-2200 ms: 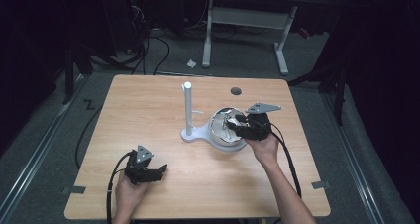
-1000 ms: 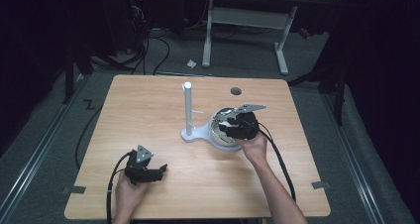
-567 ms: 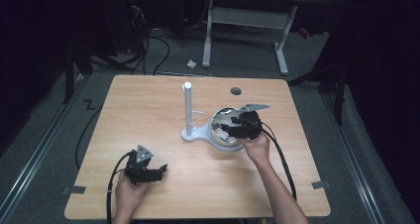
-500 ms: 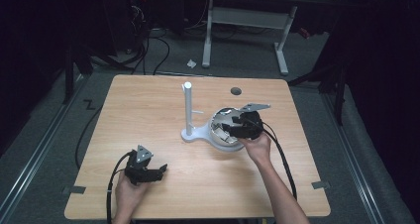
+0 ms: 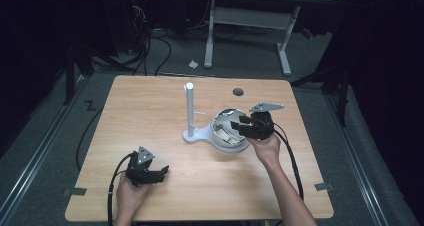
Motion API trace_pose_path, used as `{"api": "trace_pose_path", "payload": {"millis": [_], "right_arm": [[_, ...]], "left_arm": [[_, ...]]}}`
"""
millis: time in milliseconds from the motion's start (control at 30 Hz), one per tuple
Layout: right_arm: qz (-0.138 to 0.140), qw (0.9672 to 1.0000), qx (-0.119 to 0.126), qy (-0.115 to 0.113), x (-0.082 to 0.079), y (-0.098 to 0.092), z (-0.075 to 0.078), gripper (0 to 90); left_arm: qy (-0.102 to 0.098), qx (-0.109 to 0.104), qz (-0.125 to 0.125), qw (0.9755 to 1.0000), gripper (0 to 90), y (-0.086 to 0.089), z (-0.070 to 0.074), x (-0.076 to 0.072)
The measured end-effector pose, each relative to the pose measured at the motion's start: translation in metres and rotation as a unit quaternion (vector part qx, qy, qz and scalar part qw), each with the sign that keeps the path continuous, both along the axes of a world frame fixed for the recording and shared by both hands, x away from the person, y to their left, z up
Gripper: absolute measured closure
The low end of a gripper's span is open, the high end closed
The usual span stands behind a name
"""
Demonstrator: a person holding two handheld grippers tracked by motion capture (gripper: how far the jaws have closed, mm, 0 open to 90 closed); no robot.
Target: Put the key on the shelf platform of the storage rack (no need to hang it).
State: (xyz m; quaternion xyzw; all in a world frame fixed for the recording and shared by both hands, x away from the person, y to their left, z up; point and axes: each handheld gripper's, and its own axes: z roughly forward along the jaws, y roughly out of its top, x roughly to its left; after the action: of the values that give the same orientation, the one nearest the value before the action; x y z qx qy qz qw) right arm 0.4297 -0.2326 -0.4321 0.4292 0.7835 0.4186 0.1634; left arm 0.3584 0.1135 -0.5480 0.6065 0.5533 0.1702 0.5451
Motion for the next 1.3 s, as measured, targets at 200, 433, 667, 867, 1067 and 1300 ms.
{"api": "trace_pose_path", "payload": {"millis": [200,433,667,867,1067,1300], "right_arm": [[-0.008,0.9999,-0.009,-0.003,-0.003,-0.007,0.005,55.3],[-0.013,0.9999,0.007,-0.005,-0.007,-0.016,0.009,54.8],[-0.018,0.9997,0.012,-0.009,-0.011,-0.023,0.014,54.5],[-0.026,0.9995,0.018,-0.009,-0.016,-0.031,0.016,54.5],[-0.041,0.9988,0.027,-0.005,-0.023,-0.048,0.012,54.5],[-0.051,0.9981,0.032,-0.009,-0.033,-0.062,0.013,54.5]], "left_arm": [[0.0,0.0,0.0,1.0,18.6,0.0,0.0,0.0],[0.0,0.0,0.0,1.0,18.6,0.0,0.0,0.0],[0.001,-0.001,0.0,1.0,18.6,0.0,0.0,0.0],[0.001,0.0,0.0,1.0,18.6,0.0,0.0,0.0],[0.001,0.0,0.0,1.0,18.6,0.0,0.0,0.0],[0.001,0.001,0.0,1.0,18.6,0.0,0.0,0.0]]}}
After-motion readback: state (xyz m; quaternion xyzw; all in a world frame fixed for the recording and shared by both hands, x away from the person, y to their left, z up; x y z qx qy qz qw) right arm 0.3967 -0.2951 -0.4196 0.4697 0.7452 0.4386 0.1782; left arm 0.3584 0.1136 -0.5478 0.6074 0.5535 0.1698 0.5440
